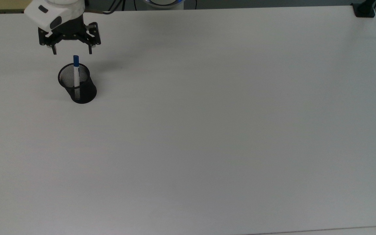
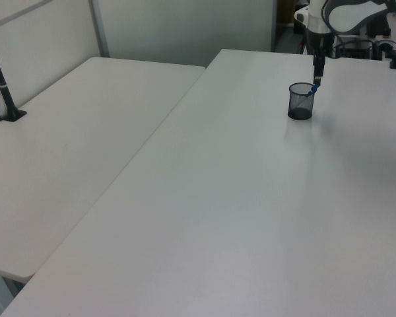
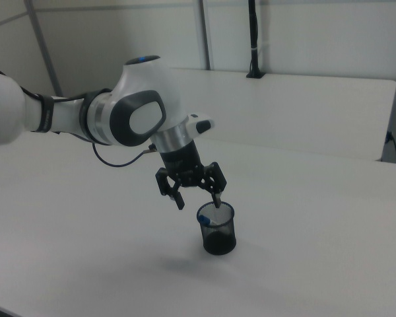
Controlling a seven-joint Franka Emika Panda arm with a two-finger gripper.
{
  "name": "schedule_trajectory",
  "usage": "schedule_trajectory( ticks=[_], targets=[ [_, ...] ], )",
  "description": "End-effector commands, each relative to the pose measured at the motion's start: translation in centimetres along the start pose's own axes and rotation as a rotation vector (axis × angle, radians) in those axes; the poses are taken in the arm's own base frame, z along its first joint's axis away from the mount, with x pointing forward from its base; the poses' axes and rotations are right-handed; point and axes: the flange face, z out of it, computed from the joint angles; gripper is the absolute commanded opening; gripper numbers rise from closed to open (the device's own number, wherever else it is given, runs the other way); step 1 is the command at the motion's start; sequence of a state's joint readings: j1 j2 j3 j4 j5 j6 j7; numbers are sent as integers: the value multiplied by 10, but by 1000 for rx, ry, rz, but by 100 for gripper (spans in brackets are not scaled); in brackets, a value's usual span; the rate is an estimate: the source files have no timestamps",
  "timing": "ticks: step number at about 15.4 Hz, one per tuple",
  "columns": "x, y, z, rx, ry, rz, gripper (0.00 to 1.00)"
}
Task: Remove the marker
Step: 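Move the gripper over the black mesh cup toward the marker, then lower the gripper and close it on the blue-capped marker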
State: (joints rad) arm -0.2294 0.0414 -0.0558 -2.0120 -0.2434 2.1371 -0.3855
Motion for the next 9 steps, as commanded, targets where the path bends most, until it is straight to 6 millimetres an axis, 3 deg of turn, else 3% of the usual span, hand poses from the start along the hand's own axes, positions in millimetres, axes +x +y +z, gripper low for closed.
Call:
schedule_trajectory(
  ticks=[1,3,6,9],
  targets=[
    [-1,-5,18,-2,-13,17,95],
    [1,-6,24,2,-21,15,81],
    [2,-6,31,6,-30,15,42],
    [2,-6,31,7,-29,16,11]
  ],
)
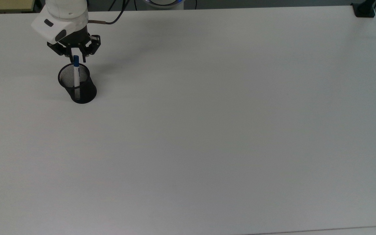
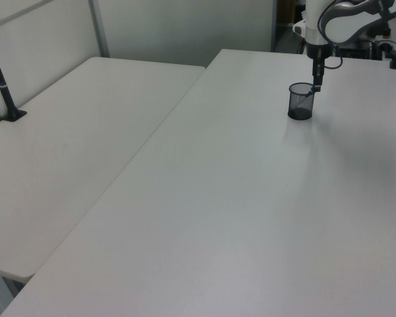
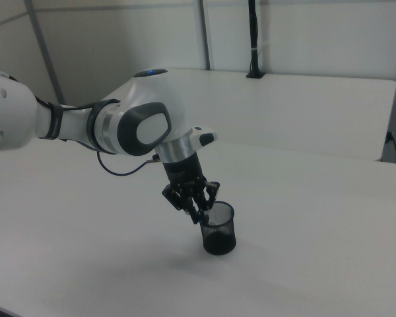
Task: Remove the marker
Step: 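Lower the gripper and close it on the blue-capped marker, then lift the marker straight up out of the mesh cup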
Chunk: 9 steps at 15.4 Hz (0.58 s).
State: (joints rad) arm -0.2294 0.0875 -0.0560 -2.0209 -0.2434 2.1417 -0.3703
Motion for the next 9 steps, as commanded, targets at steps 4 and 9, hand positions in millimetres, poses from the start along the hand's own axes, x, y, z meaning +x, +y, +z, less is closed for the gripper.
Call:
schedule_trajectory(
  ticks=[4,9],
  targets=[
    [-5,13,-14,-3,51,58,7],
    [-14,31,-96,-40,169,102,7]
  ],
)
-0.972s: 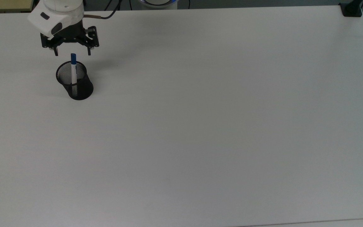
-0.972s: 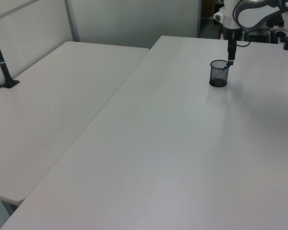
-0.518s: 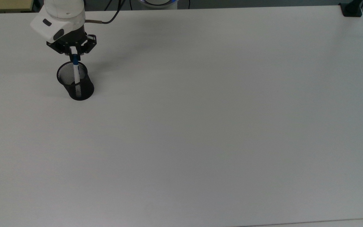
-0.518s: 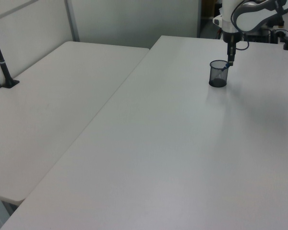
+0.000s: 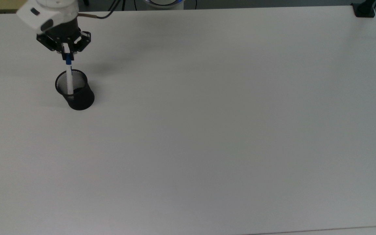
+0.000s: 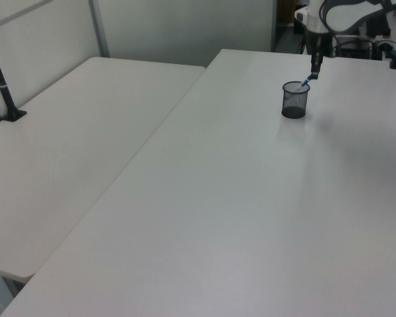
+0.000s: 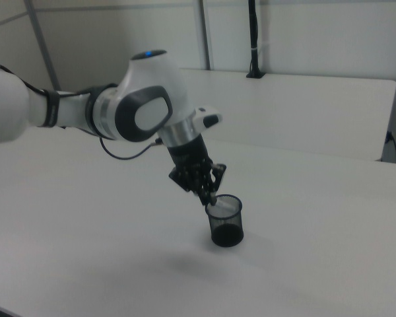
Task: Remove the marker
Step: 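Lift the marker straight up out of the mesh cup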
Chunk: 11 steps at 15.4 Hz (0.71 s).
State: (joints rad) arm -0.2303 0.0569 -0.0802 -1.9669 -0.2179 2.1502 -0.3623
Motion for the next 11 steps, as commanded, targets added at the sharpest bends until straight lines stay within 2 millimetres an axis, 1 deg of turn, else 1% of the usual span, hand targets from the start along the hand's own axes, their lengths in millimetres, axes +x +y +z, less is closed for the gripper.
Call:
schedule_trajectory(
  ticks=[1,3,5,8,9,10,11],
  targets=[
    [-7,14,-74,-21,88,47,7],
    [-5,18,-102,-15,62,45,7],
    [-6,13,-118,0,25,22,7],
    [-20,2,-142,111,-60,-70,7],
    [-24,-4,-152,145,-97,-104,7],
    [-24,-17,-161,168,-139,-135,7],
    [-26,-27,-163,191,-184,-153,7]
  ],
)
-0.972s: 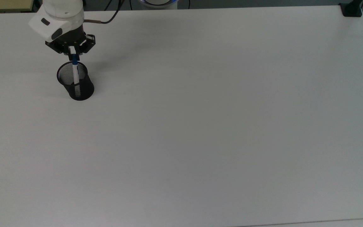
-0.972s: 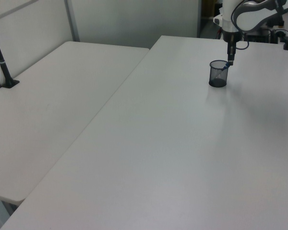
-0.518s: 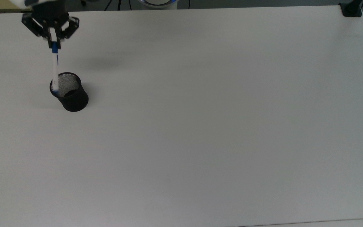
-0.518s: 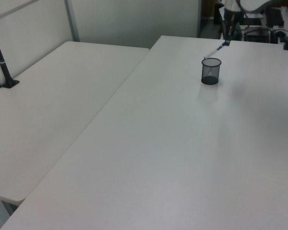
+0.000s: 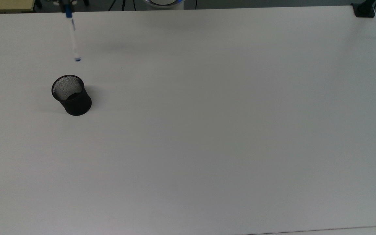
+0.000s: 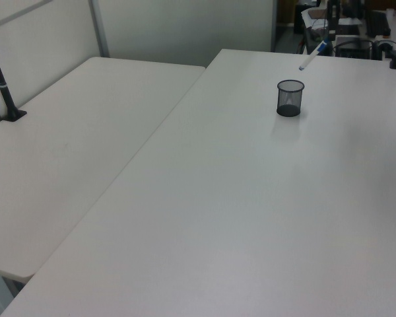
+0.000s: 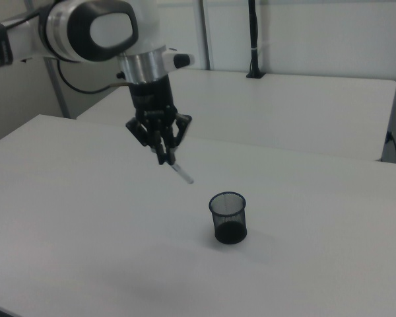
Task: Remove the marker
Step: 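Lift the marker straight up out of the mesh cup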
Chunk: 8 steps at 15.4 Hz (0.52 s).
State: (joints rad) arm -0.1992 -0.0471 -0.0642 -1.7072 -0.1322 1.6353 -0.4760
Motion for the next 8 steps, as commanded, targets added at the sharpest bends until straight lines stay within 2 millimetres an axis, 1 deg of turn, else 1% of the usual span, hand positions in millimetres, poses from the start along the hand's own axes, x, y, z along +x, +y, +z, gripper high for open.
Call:
schedule_trajectory(
  ticks=[1,2,3,4,5,8],
  targets=[
    [-7,-37,-14,102,-134,-94,7],
    [-6,-47,-7,137,-173,-106,7],
    [-3,-53,3,173,-216,-113,7],
    [4,-65,11,192,-256,-130,7],
    [12,-77,15,195,-282,-140,7],
    [43,-103,51,191,-360,-88,7]
  ],
)
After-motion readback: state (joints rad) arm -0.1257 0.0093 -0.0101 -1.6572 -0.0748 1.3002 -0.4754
